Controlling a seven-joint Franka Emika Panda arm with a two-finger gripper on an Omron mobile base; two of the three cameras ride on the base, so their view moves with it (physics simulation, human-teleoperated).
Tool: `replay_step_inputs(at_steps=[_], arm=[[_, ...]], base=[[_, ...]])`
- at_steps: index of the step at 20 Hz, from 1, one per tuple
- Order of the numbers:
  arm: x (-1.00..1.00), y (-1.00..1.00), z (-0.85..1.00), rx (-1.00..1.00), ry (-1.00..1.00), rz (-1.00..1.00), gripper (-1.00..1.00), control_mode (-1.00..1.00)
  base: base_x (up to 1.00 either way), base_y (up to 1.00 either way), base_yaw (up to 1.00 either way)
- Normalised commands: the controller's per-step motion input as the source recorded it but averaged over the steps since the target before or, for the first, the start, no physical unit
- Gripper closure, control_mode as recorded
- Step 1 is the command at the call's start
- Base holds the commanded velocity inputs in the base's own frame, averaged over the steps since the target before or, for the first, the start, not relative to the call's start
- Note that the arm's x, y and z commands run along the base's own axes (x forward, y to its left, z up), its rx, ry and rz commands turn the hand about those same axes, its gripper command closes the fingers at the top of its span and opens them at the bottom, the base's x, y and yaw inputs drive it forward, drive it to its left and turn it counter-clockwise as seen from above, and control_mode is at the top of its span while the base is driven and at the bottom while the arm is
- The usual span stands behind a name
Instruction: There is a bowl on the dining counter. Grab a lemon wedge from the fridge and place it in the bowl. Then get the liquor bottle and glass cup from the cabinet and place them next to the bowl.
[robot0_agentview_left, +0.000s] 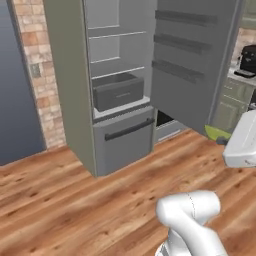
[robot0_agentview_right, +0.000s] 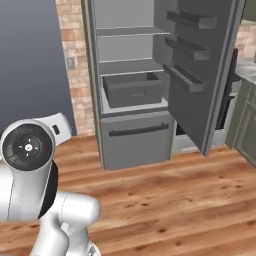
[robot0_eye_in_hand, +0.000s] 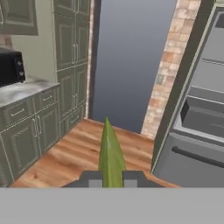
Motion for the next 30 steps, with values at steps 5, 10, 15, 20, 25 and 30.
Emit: replay_step_inputs(at_steps=[5,10,15,20,25,30], arm=[[0.00,0.00,0.00,0.00,0.00,0.00,1.00,1.00],[0.00,0.00,0.00,0.00,0.00,0.00,1.00,1.00],[0.00,0.00,0.00,0.00,0.00,0.00,1.00,1.00],[0.00,0.00,0.00,0.00,0.00,0.00,1.00,1.00],[0.00,0.00,0.00,0.00,0.00,0.00,1.00,1.00],[0.00,0.00,0.00,0.00,0.00,0.00,1.00,1.00]], base=[[-0.78,0.43,-0.57],[-0.78,0.10,-0.67],[-0.43,-0.26,-0.56],[-0.07,-0.62,-0.35],[0.00,-0.86,-0.17],[0.08,-0.98,-0.04]])
